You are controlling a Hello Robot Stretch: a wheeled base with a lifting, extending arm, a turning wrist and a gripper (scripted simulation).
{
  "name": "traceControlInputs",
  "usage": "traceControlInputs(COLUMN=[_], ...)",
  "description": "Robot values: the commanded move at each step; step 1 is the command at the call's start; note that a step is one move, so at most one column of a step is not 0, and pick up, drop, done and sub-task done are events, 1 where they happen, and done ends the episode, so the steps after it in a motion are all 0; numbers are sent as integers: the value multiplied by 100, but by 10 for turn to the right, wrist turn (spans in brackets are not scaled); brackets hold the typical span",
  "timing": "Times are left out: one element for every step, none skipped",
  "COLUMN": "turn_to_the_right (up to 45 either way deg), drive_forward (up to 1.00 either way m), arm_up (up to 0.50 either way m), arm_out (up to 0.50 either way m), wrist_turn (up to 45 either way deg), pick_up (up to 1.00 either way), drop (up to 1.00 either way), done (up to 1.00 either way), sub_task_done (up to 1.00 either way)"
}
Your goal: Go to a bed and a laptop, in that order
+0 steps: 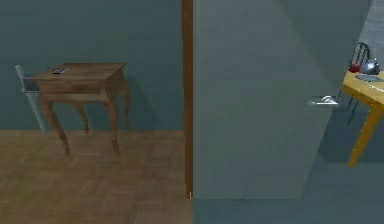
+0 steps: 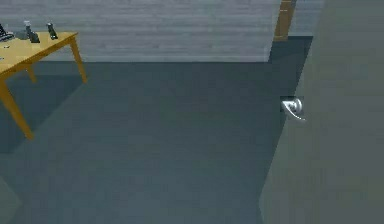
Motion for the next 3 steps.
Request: traceControlInputs(turn_to_the_right=[-450,-150,0], drive_forward=[0,0,50], arm_up=[0,0,0], arm_out=[0,0,0], wrist_turn=[0,0,0], pick_up=[0,0,0], drop=[0,0,0], done=[0,0,0], sub_task_done=[0,0,0])
